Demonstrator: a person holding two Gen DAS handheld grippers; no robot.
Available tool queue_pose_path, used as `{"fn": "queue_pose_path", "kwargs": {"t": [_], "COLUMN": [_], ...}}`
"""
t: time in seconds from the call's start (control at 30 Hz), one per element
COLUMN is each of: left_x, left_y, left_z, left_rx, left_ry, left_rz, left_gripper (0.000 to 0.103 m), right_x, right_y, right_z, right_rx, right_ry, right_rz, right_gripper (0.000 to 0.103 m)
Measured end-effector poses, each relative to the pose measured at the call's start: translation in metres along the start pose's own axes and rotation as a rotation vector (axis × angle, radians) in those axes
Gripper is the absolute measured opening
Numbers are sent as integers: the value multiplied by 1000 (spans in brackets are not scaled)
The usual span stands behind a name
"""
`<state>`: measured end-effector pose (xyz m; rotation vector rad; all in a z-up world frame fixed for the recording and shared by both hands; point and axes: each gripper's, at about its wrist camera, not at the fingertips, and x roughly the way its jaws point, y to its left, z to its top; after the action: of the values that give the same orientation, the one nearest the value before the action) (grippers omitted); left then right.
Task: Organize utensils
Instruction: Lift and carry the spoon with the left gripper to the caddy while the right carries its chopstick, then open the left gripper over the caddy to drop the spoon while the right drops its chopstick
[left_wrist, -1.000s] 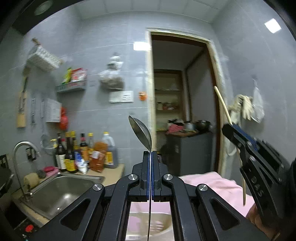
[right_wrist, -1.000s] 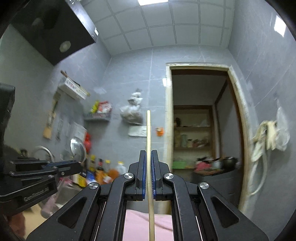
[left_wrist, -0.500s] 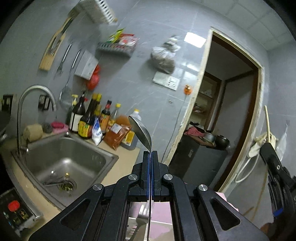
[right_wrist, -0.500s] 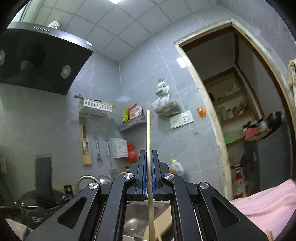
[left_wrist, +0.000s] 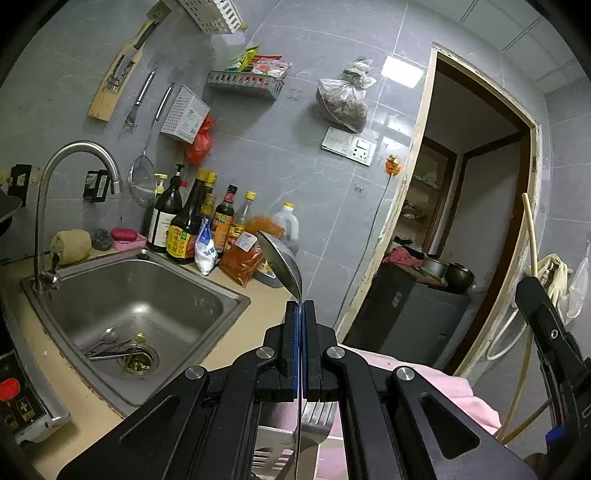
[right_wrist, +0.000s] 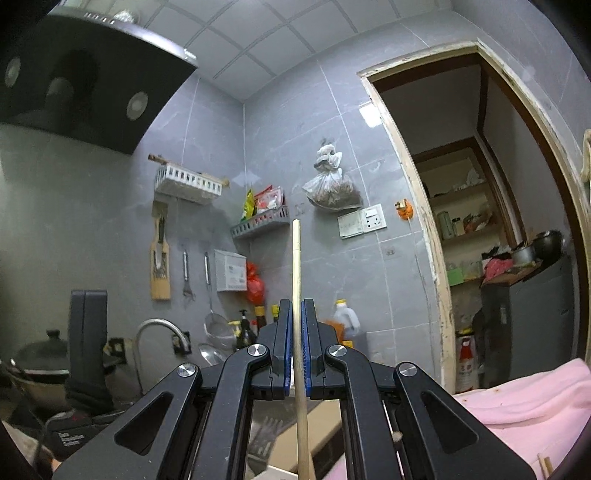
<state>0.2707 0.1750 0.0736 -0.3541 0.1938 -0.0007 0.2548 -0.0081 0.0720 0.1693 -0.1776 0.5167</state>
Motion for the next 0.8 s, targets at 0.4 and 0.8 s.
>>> {"fn": "queue_pose_path", "kwargs": {"t": [0.4, 0.8], "left_x": [4, -26], "left_y": [-4, -7], "left_z": [-17, -3], "left_rx": [61, 88], "left_ry": [37, 50], "left_rz": [23, -56], "left_gripper": [0, 28], "right_x": [4, -17], "right_y": [4, -4], "right_z": [-18, -6], "right_rx": [-51, -70], "right_ry": [17, 60], "right_rz": [-31, 3], "right_gripper": [3, 11]}}
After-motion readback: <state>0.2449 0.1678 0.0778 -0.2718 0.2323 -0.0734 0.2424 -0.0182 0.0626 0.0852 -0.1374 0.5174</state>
